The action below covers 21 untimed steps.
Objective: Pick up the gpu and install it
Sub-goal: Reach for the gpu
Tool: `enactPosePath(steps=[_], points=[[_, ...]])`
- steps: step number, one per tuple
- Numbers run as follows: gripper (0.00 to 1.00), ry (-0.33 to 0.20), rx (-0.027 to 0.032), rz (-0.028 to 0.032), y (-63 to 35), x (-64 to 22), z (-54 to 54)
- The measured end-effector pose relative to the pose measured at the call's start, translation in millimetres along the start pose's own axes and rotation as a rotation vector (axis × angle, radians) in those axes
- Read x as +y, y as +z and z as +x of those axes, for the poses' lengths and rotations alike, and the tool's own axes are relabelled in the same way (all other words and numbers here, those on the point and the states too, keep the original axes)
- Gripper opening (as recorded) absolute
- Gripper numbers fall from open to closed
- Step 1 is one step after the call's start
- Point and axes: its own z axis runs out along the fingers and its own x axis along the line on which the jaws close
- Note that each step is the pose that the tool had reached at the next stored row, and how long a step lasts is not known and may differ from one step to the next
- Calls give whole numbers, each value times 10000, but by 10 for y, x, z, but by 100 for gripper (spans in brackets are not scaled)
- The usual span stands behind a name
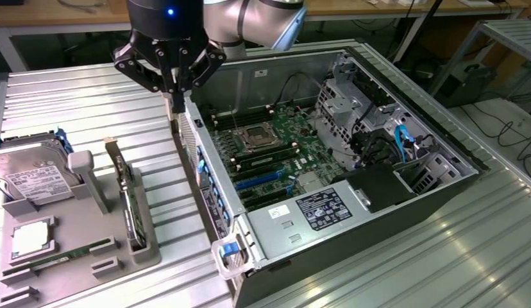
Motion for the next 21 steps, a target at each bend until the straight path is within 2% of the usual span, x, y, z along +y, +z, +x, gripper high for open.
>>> enactPosePath(steps=[8, 21], points=[[11, 0, 0, 0, -2, -25, 76], [11, 1, 2, 0, -9, -68, 265]])
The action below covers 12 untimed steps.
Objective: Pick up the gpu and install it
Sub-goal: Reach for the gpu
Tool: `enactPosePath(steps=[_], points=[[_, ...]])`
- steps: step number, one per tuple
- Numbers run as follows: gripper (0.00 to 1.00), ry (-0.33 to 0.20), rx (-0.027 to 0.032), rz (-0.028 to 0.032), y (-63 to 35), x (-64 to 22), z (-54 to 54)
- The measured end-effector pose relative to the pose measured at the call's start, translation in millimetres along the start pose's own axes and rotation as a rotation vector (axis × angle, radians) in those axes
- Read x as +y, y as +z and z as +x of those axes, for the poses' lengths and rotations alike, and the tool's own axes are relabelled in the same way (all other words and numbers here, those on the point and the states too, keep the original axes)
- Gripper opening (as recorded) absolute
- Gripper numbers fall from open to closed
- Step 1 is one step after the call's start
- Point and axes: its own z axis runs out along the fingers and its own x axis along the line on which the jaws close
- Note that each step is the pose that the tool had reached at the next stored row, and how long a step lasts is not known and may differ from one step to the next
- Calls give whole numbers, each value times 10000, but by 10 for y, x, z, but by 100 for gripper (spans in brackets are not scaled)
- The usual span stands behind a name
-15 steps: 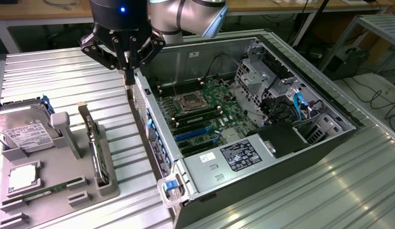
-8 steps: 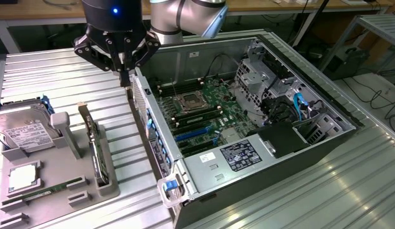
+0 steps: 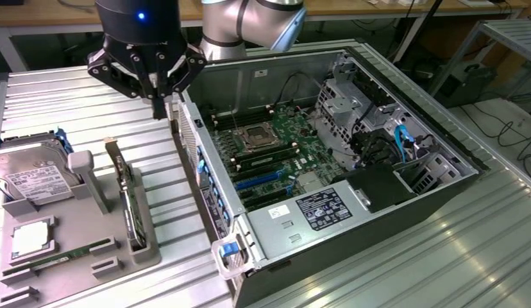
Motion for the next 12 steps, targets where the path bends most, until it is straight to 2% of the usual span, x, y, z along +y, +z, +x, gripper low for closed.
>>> enactPosePath(steps=[12], points=[[11, 0, 0, 0, -5, -44, 199]])
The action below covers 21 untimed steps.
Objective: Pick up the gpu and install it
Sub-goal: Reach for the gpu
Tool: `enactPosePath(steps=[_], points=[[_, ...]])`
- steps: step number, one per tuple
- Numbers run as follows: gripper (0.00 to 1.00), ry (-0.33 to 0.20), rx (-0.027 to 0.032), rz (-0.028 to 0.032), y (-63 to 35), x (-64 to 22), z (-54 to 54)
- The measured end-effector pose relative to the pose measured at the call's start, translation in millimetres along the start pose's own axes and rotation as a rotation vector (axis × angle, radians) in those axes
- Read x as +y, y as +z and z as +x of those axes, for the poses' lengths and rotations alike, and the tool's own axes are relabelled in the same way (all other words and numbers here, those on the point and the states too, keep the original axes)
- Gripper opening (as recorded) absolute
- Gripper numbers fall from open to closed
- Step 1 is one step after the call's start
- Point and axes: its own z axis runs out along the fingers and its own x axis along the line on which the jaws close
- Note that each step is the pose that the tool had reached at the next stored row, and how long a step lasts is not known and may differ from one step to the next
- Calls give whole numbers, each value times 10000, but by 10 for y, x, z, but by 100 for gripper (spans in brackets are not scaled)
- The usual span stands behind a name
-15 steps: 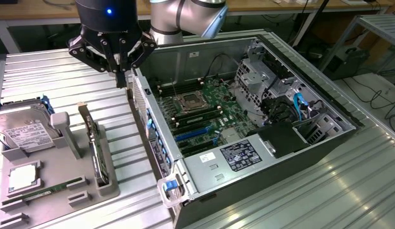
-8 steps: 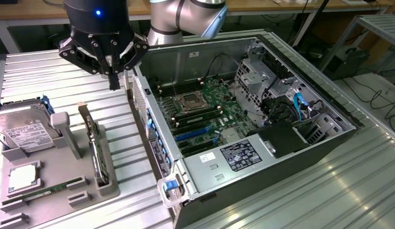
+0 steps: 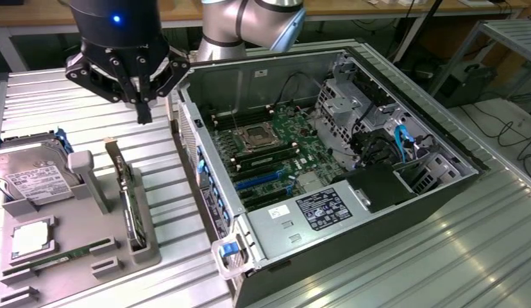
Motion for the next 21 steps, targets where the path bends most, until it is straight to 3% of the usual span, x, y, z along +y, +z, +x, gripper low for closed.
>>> enactPosePath(steps=[21], points=[[11, 0, 0, -1, -8, -88, 331]])
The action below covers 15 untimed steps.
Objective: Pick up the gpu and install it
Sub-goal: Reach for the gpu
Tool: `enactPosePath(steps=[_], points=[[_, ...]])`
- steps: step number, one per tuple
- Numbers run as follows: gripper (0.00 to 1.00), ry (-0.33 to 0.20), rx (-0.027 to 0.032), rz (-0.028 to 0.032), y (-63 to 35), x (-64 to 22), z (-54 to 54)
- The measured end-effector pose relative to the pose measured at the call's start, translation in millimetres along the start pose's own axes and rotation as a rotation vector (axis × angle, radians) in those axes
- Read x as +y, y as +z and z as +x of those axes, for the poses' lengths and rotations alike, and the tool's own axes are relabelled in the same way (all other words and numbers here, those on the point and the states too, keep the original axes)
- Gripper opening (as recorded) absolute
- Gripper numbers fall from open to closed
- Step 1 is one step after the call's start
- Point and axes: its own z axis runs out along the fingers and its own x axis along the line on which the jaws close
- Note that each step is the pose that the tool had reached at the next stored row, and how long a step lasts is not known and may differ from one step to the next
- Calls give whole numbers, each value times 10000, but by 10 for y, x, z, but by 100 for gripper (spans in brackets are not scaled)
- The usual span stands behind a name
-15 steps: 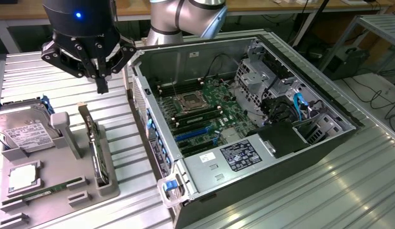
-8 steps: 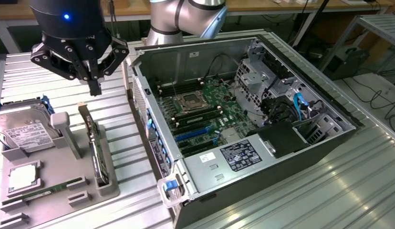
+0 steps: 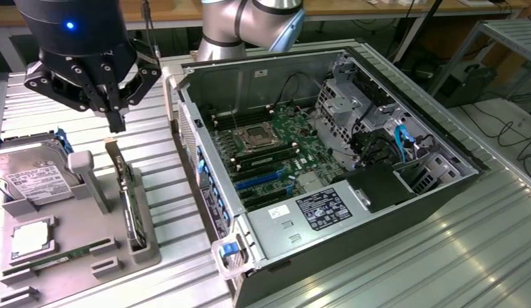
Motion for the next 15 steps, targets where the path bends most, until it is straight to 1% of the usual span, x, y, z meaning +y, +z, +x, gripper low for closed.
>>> enactPosePath(steps=[8, 11, 15], points=[[11, 0, -1, -4, -4, -68, 111], [11, 0, 1, -6, -7, -108, 177], [11, -1, 0, -7, -9, -130, 225]])
